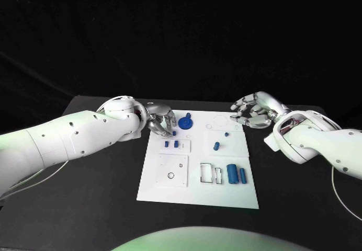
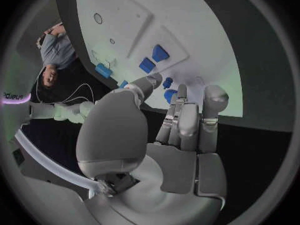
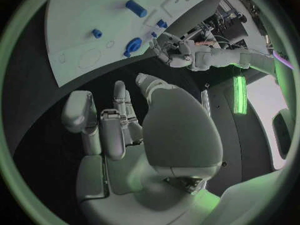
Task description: Assemble the parts on the task board
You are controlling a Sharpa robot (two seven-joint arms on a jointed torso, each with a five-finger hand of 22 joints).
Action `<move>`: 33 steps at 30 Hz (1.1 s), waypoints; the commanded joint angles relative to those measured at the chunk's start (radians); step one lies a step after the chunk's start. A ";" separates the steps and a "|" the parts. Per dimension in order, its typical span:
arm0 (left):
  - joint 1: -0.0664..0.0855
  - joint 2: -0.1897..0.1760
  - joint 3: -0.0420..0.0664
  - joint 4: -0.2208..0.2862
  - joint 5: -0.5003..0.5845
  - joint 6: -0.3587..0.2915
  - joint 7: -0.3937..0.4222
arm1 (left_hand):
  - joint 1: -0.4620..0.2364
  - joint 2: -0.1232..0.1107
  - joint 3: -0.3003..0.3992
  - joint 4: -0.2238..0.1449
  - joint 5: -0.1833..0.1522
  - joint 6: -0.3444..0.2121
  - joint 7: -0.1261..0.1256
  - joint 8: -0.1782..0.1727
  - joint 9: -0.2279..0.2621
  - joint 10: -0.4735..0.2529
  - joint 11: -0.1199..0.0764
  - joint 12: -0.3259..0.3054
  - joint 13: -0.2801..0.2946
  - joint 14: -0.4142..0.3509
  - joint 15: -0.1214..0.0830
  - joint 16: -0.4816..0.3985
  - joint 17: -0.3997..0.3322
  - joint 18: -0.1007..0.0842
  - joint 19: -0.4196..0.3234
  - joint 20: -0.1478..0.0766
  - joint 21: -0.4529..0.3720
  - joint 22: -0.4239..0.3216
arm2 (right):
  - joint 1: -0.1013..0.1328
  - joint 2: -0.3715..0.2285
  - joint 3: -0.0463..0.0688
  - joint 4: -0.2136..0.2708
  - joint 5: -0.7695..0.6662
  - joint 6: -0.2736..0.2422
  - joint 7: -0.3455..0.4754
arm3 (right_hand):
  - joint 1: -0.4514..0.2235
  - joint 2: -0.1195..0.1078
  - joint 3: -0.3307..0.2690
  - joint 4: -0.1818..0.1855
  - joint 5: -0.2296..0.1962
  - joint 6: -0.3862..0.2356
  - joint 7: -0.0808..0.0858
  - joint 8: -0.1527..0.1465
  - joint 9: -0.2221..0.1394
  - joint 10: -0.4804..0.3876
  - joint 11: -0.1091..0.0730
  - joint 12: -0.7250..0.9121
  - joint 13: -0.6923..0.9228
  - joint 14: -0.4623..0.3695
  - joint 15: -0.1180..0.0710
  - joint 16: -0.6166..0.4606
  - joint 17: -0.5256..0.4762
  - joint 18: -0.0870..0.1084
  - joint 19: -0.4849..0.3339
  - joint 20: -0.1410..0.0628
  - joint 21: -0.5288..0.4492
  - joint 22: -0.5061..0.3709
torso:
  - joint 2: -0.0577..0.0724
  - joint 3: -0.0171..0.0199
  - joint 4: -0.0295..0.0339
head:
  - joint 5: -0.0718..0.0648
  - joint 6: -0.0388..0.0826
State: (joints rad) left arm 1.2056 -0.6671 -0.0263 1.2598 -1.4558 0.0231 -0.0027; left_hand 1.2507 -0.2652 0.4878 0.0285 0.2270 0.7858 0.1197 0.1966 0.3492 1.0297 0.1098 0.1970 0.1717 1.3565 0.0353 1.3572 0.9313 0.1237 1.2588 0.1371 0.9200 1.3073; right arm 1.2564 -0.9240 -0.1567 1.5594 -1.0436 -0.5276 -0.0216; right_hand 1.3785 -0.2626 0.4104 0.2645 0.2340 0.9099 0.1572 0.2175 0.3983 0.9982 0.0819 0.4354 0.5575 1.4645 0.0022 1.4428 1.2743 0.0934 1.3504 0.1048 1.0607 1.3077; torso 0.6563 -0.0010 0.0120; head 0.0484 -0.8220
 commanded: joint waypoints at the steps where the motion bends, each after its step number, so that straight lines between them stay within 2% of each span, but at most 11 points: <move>1: 0.001 -0.025 0.009 0.025 0.162 -0.084 0.029 | 0.006 0.016 -0.032 0.009 0.009 -0.003 0.006 -0.002 -0.002 -0.020 0.007 -0.003 -0.002 -0.019 0.004 -0.014 -0.038 0.006 -0.015 0.004 -0.029 0.079 | 0.000 0.002 0.000 -0.011 -0.137 0.111 -0.031 | 0.018 -0.013 0.034 -0.030 -0.004 0.020 0.003 0.011 0.005 0.008 0.010 -0.106 -0.105 0.030 0.012 -0.002 0.002 0.013 0.004 0.009 -0.005 0.048 | 0.000 0.0002 0.0000 | -0.001 0.003; 2: 0.002 -0.031 0.011 0.030 0.193 -0.093 0.037 | 0.020 0.025 -0.060 0.015 0.013 0.005 0.013 0.005 -0.003 -0.040 0.012 -0.003 -0.003 -0.091 0.010 -0.076 -0.174 0.021 -0.062 0.010 -0.121 0.052 | 0.000 0.002 0.000 -0.013 -0.153 0.120 -0.035 | 0.018 -0.013 0.040 -0.034 -0.004 0.024 0.003 0.012 0.005 0.016 0.009 -0.118 -0.120 0.032 0.011 -0.001 0.003 0.011 0.006 0.011 -0.001 0.050 | -0.001 0.0002 0.0001 | -0.001 0.004; 3: 0.002 -0.041 0.014 0.037 0.251 -0.110 0.053 | 0.027 0.031 -0.070 0.018 0.015 0.012 0.018 0.009 -0.003 -0.046 0.013 0.000 -0.004 -0.122 0.011 -0.104 -0.232 0.024 -0.073 0.012 -0.143 0.045 | 0.000 0.002 0.000 -0.016 -0.184 0.134 -0.043 | 0.022 -0.015 0.052 -0.046 -0.004 0.034 0.001 0.016 0.006 0.027 0.010 -0.142 -0.148 0.034 0.010 0.000 0.007 0.011 0.010 0.010 0.003 0.054 | -0.001 0.0002 0.0001 | -0.001 0.004; 5: 0.002 -0.062 0.019 0.052 0.381 -0.145 0.092 | 0.035 0.042 -0.077 0.026 0.020 0.032 0.037 0.023 -0.002 -0.031 0.008 0.019 0.001 -0.117 0.008 -0.101 -0.231 0.025 -0.069 0.012 -0.144 0.045 | 0.000 0.004 0.000 -0.020 -0.251 0.160 -0.059 | 0.022 -0.018 0.070 -0.065 -0.007 0.046 -0.001 0.018 0.007 0.044 0.010 -0.177 -0.188 0.039 0.011 0.006 0.017 0.009 0.016 0.010 0.012 0.060 | 0.000 0.0000 0.0000 | -0.002 0.006; 9: 0.002 -0.096 0.023 0.078 0.656 -0.194 0.183 | 0.059 0.055 -0.063 0.038 0.024 0.068 0.062 0.046 -0.003 -0.028 0.011 0.051 0.005 -0.239 0.011 -0.217 -0.406 0.057 -0.190 0.014 -0.379 -0.033 | -0.001 0.011 0.000 -0.024 -0.385 0.208 -0.096 | 0.022 -0.021 0.086 -0.085 -0.010 0.060 -0.004 0.020 0.007 0.059 0.010 -0.207 -0.224 0.044 0.010 0.011 0.028 0.005 0.026 0.010 0.031 0.070 | 0.002 0.0000 -0.0009 | -0.014 0.013; 17: 0.001 -0.152 0.023 0.148 1.093 -0.193 0.302 | 0.081 0.066 -0.010 0.038 0.032 0.093 0.052 0.069 -0.005 0.006 0.001 0.104 0.014 -0.272 0.004 -0.256 -0.441 0.059 -0.204 0.010 -0.434 -0.065 | -0.006 0.037 0.000 -0.028 -0.549 0.260 -0.154 | 0.008 -0.026 0.084 -0.107 -0.025 0.063 0.000 0.014 0.003 0.055 0.016 -0.248 -0.265 0.044 0.014 0.010 0.026 0.004 0.029 0.012 0.033 0.074 | 0.003 -0.0009 -0.0014 | -0.042 0.018; 18: 0.001 -0.157 0.023 0.156 1.123 -0.187 0.309 | 0.081 0.069 -0.006 0.039 0.038 0.097 0.050 0.072 -0.004 0.010 -0.001 0.108 0.015 -0.271 0.002 -0.256 -0.443 0.059 -0.203 0.009 -0.435 -0.066 | -0.006 0.040 0.000 -0.029 -0.558 0.264 -0.159 | 0.008 -0.026 0.084 -0.108 -0.026 0.063 0.000 0.013 0.003 0.054 0.016 -0.250 -0.266 0.044 0.014 0.010 0.026 0.005 0.028 0.012 0.031 0.074 | 0.003 -0.0015 -0.0008 | -0.047 0.018; 19: 0.000 -0.166 0.023 0.170 1.173 -0.177 0.321 | 0.080 0.071 0.004 0.039 0.069 0.122 0.042 0.090 0.002 0.020 -0.006 0.117 0.015 -0.268 -0.003 -0.257 -0.447 0.059 -0.198 0.004 -0.440 -0.069 | -0.008 0.047 0.000 -0.032 -0.574 0.272 -0.166 | 0.006 -0.026 0.081 -0.114 -0.026 0.061 0.002 0.010 0.000 0.051 0.018 -0.259 -0.275 0.044 0.016 0.010 0.025 0.005 0.028 0.014 0.030 0.074 | 0.003 -0.0019 0.0005 | -0.052 0.017; 24: -0.002 -0.183 0.023 0.198 1.255 -0.162 0.344 | 0.072 0.065 0.010 0.039 0.093 0.124 0.041 0.093 0.004 0.022 -0.008 0.122 0.013 -0.269 -0.004 -0.260 -0.452 0.058 -0.195 0.001 -0.446 -0.071 | -0.015 0.067 0.000 -0.044 -0.608 0.291 -0.183 | 0.004 -0.024 0.081 -0.119 -0.026 0.059 0.003 0.007 -0.002 0.048 0.019 -0.268 -0.285 0.046 0.018 0.012 0.029 -0.001 0.041 0.014 0.060 0.087 | 0.004 -0.0020 0.0007 | -0.057 0.018; 27: -0.003 -0.190 0.023 0.208 1.277 -0.157 0.349 | 0.057 0.057 0.007 0.042 0.070 0.121 0.041 0.093 0.005 0.025 -0.009 0.125 0.012 -0.270 -0.004 -0.262 -0.456 0.057 -0.194 0.001 -0.453 -0.074 | -0.021 0.079 0.000 -0.050 -0.621 0.297 -0.190 | 0.003 -0.023 0.081 -0.121 -0.026 0.058 0.003 0.005 -0.004 0.047 0.020 -0.273 -0.290 0.046 0.018 0.012 0.030 -0.002 0.043 0.014 0.065 0.089 | 0.004 -0.0001 -0.0001 | -0.056 0.017; 33: -0.003 -0.200 0.022 0.220 1.293 -0.152 0.352 | 0.056 0.057 0.006 0.042 0.067 0.121 0.041 0.093 0.005 0.025 -0.009 0.126 0.011 -0.270 -0.004 -0.262 -0.457 0.057 -0.194 0.001 -0.454 -0.075 | -0.032 0.102 0.000 -0.065 -0.646 0.286 -0.201 | 0.002 -0.017 0.084 -0.125 -0.022 0.060 0.005 0.002 -0.006 0.046 0.021 -0.281 -0.300 0.046 0.020 0.012 0.029 -0.002 0.044 0.015 0.066 0.090 | 0.005 -0.0006 -0.0010 | -0.057 0.017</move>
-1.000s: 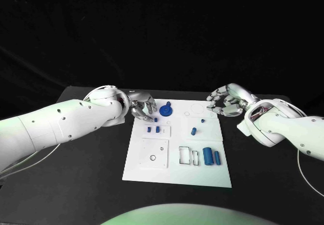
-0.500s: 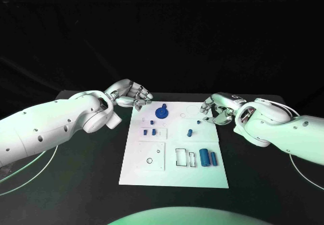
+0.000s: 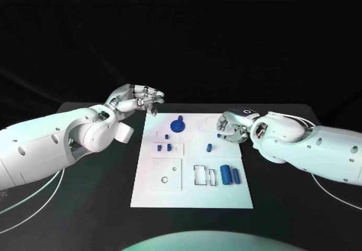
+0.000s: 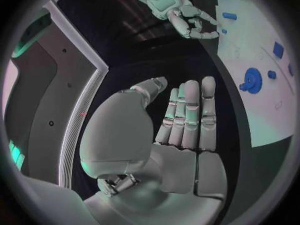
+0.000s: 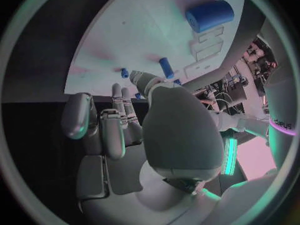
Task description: Assemble the parts on the task board
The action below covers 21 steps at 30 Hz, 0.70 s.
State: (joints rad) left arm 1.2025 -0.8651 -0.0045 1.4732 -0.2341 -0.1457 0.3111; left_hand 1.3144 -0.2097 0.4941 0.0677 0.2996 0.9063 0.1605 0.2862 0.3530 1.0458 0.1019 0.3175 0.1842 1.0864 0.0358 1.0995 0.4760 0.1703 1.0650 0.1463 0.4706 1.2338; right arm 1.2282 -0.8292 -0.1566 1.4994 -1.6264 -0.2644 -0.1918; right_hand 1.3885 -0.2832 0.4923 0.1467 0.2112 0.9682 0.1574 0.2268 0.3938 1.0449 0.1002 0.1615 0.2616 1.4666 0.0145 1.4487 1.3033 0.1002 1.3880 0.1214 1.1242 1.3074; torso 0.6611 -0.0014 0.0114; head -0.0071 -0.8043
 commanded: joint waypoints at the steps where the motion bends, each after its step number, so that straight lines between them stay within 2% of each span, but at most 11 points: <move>1: 0.000 -0.003 0.001 0.008 0.072 0.016 0.038 | -0.008 0.001 0.000 0.003 -0.006 0.000 0.000 0.003 0.001 0.009 -0.001 0.006 -0.001 0.000 -0.005 -0.004 -0.002 0.011 0.000 -0.009 -0.005 -0.002 | -0.006 0.010 0.000 -0.008 -0.066 0.021 -0.032 | -0.008 0.004 0.003 -0.008 0.001 0.002 0.005 -0.007 -0.002 0.000 0.003 -0.008 -0.005 0.044 0.007 0.006 0.000 -0.009 0.006 -0.001 0.003 0.091 | 0.000 -0.0003 0.0000 | -0.002 -0.001; 4: 0.000 -0.005 0.001 0.010 0.074 0.017 0.036 | -0.008 0.001 0.000 0.002 -0.007 0.000 0.000 0.003 0.001 0.009 -0.001 0.006 -0.001 0.000 -0.005 -0.004 -0.002 0.011 0.000 -0.009 -0.005 -0.002 | -0.010 0.021 0.000 -0.017 -0.072 0.018 -0.033 | -0.009 0.009 0.008 -0.010 -0.001 0.006 0.004 -0.006 -0.003 0.006 0.004 -0.010 -0.011 0.045 0.008 0.008 0.003 -0.010 0.008 -0.001 0.006 0.093 | 0.000 0.0006 0.0019 | -0.002 -0.003; 8: 0.000 -0.008 0.001 0.011 0.075 0.017 0.033 | -0.007 0.002 0.001 0.002 -0.008 -0.001 -0.001 0.003 0.001 0.009 -0.001 0.006 -0.001 -0.001 -0.005 -0.005 -0.002 0.011 0.000 -0.009 -0.006 -0.002 | -0.014 0.034 0.000 -0.026 -0.074 0.017 -0.033 | -0.009 0.016 0.019 -0.014 -0.009 0.013 0.002 -0.006 -0.004 0.016 0.003 -0.014 -0.020 0.046 0.007 0.009 0.005 -0.011 0.011 0.000 0.012 0.096 | 0.000 0.0007 0.0010 | -0.001 -0.005; 11: 0.000 -0.009 0.001 0.012 0.074 0.019 0.029 | -0.007 0.002 0.002 0.001 -0.009 -0.002 0.000 0.002 0.001 0.009 -0.001 0.006 -0.002 -0.001 -0.005 -0.006 -0.003 0.011 0.000 -0.009 -0.007 -0.003 | -0.018 0.043 0.000 -0.032 -0.072 0.018 -0.031 | -0.013 0.025 0.059 -0.026 -0.051 0.027 -0.002 -0.005 -0.008 0.041 0.000 -0.028 -0.044 0.047 0.004 0.011 0.008 -0.012 0.016 -0.001 0.021 0.103 | 0.000 0.0013 0.0010 | 0.000 -0.007; 17: 0.000 -0.011 0.001 0.013 0.072 0.019 0.021 | -0.006 0.002 0.003 0.000 -0.010 -0.005 0.000 0.002 0.001 0.008 -0.001 0.006 -0.002 -0.002 -0.005 -0.006 -0.004 0.011 0.000 -0.009 -0.008 -0.003 | -0.023 0.051 0.000 -0.039 -0.070 0.031 -0.032 | -0.026 0.033 0.100 -0.038 -0.060 0.054 -0.012 0.006 -0.004 0.085 -0.010 -0.033 -0.060 0.048 -0.003 0.013 0.009 -0.019 0.031 -0.006 0.056 0.120 | -0.001 -0.0001 -0.0004 | 0.000 -0.011; 21: 0.000 -0.012 0.001 0.015 0.069 0.020 0.017 | -0.005 0.003 0.005 -0.001 -0.010 -0.006 0.001 0.001 0.000 0.007 -0.001 0.006 -0.003 -0.003 -0.005 -0.007 -0.004 0.011 0.000 -0.009 -0.009 -0.004 | -0.029 0.055 0.000 -0.048 -0.070 0.041 -0.037 | -0.033 0.036 0.114 -0.045 -0.061 0.065 -0.017 0.011 0.000 0.105 -0.015 -0.035 -0.064 0.048 -0.007 0.013 0.007 -0.021 0.036 -0.010 0.070 0.127 | -0.001 0.0005 -0.0006 | 0.000 -0.012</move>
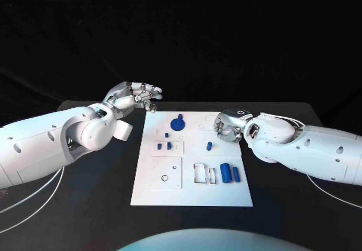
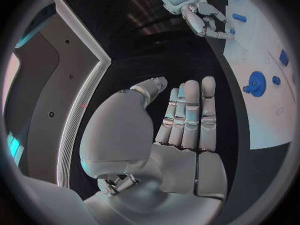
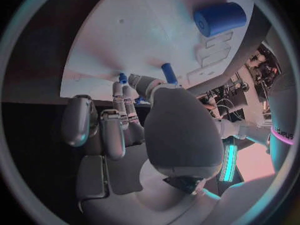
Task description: Assemble the parts on the task board
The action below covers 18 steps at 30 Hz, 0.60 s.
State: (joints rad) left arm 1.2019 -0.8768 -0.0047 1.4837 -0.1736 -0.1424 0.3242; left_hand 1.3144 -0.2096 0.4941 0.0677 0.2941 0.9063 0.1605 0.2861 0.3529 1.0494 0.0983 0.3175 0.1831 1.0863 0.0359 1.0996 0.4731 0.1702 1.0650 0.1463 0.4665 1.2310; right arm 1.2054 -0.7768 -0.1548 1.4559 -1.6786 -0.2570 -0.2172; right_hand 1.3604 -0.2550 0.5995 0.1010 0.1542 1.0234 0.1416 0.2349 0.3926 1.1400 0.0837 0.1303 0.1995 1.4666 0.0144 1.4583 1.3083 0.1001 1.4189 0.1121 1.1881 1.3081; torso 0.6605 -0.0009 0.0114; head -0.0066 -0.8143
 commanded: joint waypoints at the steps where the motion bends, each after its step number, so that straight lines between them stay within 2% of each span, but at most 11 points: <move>1: 0.000 0.000 0.001 0.005 0.008 0.017 0.002 | -0.005 0.003 0.005 -0.001 -0.004 -0.006 0.001 0.001 0.001 0.004 0.003 0.006 -0.002 -0.003 -0.005 -0.007 -0.001 0.011 0.000 -0.009 -0.005 -0.001 | -0.008 0.004 -0.002 -0.007 -0.019 0.036 -0.013 | -0.005 0.008 0.008 0.000 -0.004 0.011 -0.001 0.004 0.002 0.012 0.001 -0.004 -0.002 0.048 -0.007 0.003 0.001 -0.021 0.006 -0.001 0.007 0.127 | 0.000 0.0002 -0.0005 | 0.000 -0.002; 18: 0.000 -0.004 0.001 0.008 0.003 0.023 -0.013 | -0.008 -0.001 0.007 -0.003 -0.006 -0.017 0.005 -0.002 0.000 -0.004 0.006 0.005 -0.004 -0.006 -0.003 -0.009 -0.005 0.010 -0.001 -0.008 -0.012 -0.004 | -0.026 0.019 -0.002 -0.024 -0.048 0.028 -0.027 | -0.010 0.007 0.017 -0.008 -0.005 0.015 -0.004 0.006 0.005 0.023 -0.002 -0.008 -0.005 0.048 -0.010 0.003 0.000 -0.025 0.013 -0.004 0.024 0.134 | 0.000 0.0006 -0.0004 | 0.000 -0.007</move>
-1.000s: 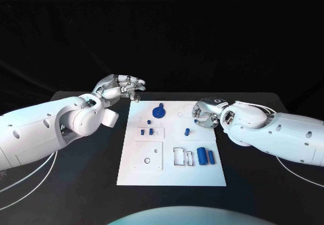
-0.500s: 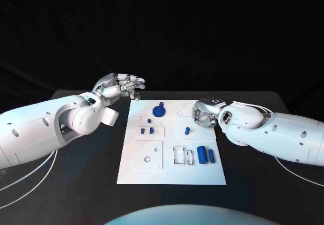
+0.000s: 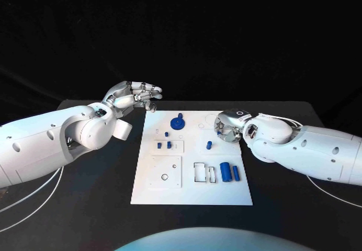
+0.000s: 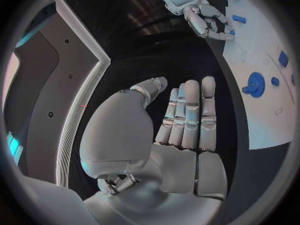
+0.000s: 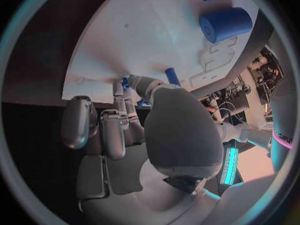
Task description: Assemble the parts on the task board
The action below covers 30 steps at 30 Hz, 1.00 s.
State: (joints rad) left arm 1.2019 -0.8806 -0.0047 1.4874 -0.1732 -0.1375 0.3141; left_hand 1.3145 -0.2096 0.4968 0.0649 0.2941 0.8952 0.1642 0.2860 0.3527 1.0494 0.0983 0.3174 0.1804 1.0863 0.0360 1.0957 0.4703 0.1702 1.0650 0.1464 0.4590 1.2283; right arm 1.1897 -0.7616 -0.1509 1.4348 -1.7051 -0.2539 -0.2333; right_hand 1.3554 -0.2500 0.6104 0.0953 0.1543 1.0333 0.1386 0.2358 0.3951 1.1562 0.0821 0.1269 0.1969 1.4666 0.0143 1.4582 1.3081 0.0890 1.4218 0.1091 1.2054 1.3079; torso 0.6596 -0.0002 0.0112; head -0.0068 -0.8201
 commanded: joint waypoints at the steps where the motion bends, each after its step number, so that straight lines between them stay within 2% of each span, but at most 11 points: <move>1: 0.000 0.000 0.001 0.004 0.002 0.018 -0.004 | -0.008 -0.001 0.004 0.000 -0.006 -0.006 0.001 -0.002 0.000 -0.004 0.006 0.005 -0.002 -0.006 -0.003 -0.005 -0.002 0.010 -0.001 -0.008 -0.004 -0.001 | -0.011 0.004 -0.005 -0.003 -0.021 0.023 -0.011 | -0.005 0.002 0.006 -0.002 -0.005 0.005 -0.001 0.006 0.002 0.007 -0.001 -0.004 -0.002 0.048 -0.010 0.003 0.000 -0.014 0.010 -0.001 0.006 0.134 | 0.001 -0.0001 -0.0004 | 0.000 -0.001; 5: 0.000 0.000 0.001 0.004 0.001 0.018 -0.005 | -0.008 -0.001 0.004 0.000 -0.006 -0.006 0.001 -0.002 0.000 -0.004 0.006 0.005 -0.002 -0.006 -0.003 -0.005 -0.002 0.010 -0.001 -0.008 -0.004 -0.001 | -0.014 0.008 -0.005 -0.002 -0.022 0.014 -0.015 | -0.012 0.009 0.014 -0.007 -0.004 0.019 -0.007 0.014 0.009 0.025 -0.006 -0.004 -0.003 0.048 -0.015 0.002 -0.001 -0.016 0.014 -0.004 0.017 0.140 | 0.000 -0.0010 0.0000 | -0.001 -0.003; 7: 0.000 0.000 0.001 0.005 0.001 0.019 -0.005 | -0.008 -0.001 0.004 0.000 -0.006 -0.006 0.001 -0.002 0.000 -0.004 0.006 0.005 -0.002 -0.006 -0.003 -0.005 -0.002 0.010 -0.001 -0.008 -0.004 -0.001 | -0.016 0.009 -0.005 -0.001 -0.023 0.004 -0.022 | -0.010 0.023 0.025 -0.018 -0.003 0.038 -0.015 0.028 0.018 0.048 -0.014 -0.002 -0.002 0.048 -0.022 0.002 -0.002 -0.018 0.020 -0.010 0.031 0.146 | 0.000 -0.0012 0.0011 | -0.002 -0.004; 8: 0.000 0.000 0.001 0.005 0.001 0.019 -0.005 | -0.008 -0.001 0.005 -0.001 -0.007 -0.007 0.001 -0.003 0.000 -0.005 0.006 0.005 -0.002 -0.007 -0.002 -0.006 -0.002 0.010 -0.001 -0.008 -0.005 -0.001 | -0.017 0.010 -0.005 -0.001 -0.024 -0.002 -0.026 | -0.005 0.033 0.033 -0.028 -0.019 0.048 -0.019 0.036 0.025 0.062 -0.019 -0.001 -0.001 0.049 -0.027 0.003 -0.001 -0.018 0.022 -0.014 0.034 0.148 | -0.001 -0.0010 0.0013 | -0.002 -0.005; 12: 0.000 0.000 0.001 0.005 0.001 0.020 -0.006 | -0.008 -0.001 0.005 -0.001 -0.007 -0.007 0.001 -0.003 0.000 -0.005 0.006 0.005 -0.002 -0.007 -0.002 -0.006 -0.002 0.010 -0.001 -0.008 -0.005 -0.002 | -0.019 0.012 -0.005 0.001 -0.040 -0.027 -0.048 | 0.003 0.052 0.057 -0.059 -0.031 0.063 -0.024 0.056 0.046 0.097 -0.030 -0.002 0.003 0.049 -0.036 0.002 -0.004 -0.020 0.026 -0.024 0.042 0.154 | -0.001 -0.0013 0.0016 | -0.001 -0.006; 19: 0.000 0.001 0.001 0.005 0.000 0.022 -0.009 | -0.007 -0.001 0.005 -0.002 -0.007 -0.008 0.002 -0.003 0.000 -0.005 0.006 0.005 -0.002 -0.007 -0.002 -0.006 -0.003 0.009 -0.001 -0.008 -0.006 -0.002 | -0.021 0.012 -0.005 0.006 -0.064 -0.068 -0.074 | 0.002 0.055 0.085 -0.087 -0.038 0.065 -0.026 0.065 0.061 0.121 -0.036 -0.009 0.006 0.049 -0.042 0.000 -0.008 -0.021 0.028 -0.030 0.047 0.159 | -0.002 -0.0016 0.0005 | 0.000 -0.004; 30: 0.000 0.003 0.001 0.003 -0.001 0.026 -0.014 | -0.004 0.000 0.009 -0.006 -0.005 -0.014 0.003 -0.005 0.000 -0.009 0.008 0.005 -0.004 -0.008 -0.002 -0.006 -0.004 0.009 -0.001 -0.008 -0.009 -0.003 | -0.019 -0.006 -0.001 0.034 -0.073 -0.122 -0.079 | -0.005 0.053 0.095 -0.094 -0.046 0.066 -0.027 0.068 0.067 0.127 -0.037 -0.013 0.008 0.050 -0.043 0.001 -0.006 -0.022 0.030 -0.032 0.051 0.161 | -0.002 -0.0010 -0.0002 | 0.002 -0.002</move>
State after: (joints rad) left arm 1.2019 -0.8800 -0.0047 1.4883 -0.1744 -0.1301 0.3002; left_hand 1.3145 -0.2095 0.5017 0.0600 0.2904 0.8918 0.1677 0.2860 0.3525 1.0454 0.1021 0.3173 0.1784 1.0862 0.0360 1.0957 0.4679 0.1701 1.0650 0.1465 0.4551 1.2266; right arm 1.1693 -0.7655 -0.1529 1.4640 -1.7554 -0.3445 -0.2995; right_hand 1.3489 -0.2085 0.7025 0.0026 0.1134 1.0955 0.1087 0.2983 0.4607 1.2455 0.0784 0.1148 0.2005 1.4650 -0.0199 1.4582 1.3017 0.0763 1.4522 0.0857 1.2529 1.3076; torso 0.6574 -0.0014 0.0114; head -0.0052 -0.8227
